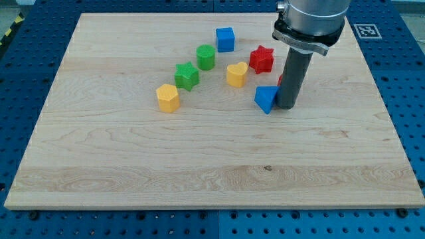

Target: Move the blue triangle below red circle

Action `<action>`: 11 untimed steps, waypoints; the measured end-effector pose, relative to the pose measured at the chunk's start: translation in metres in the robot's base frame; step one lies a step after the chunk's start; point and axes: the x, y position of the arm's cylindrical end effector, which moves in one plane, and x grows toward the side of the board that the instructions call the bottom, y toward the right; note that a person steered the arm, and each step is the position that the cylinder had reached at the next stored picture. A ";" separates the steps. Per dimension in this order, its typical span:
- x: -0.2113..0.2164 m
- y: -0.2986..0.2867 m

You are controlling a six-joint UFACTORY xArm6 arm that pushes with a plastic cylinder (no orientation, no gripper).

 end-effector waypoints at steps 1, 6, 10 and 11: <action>0.020 0.010; 0.030 -0.079; -0.018 -0.065; -0.018 -0.045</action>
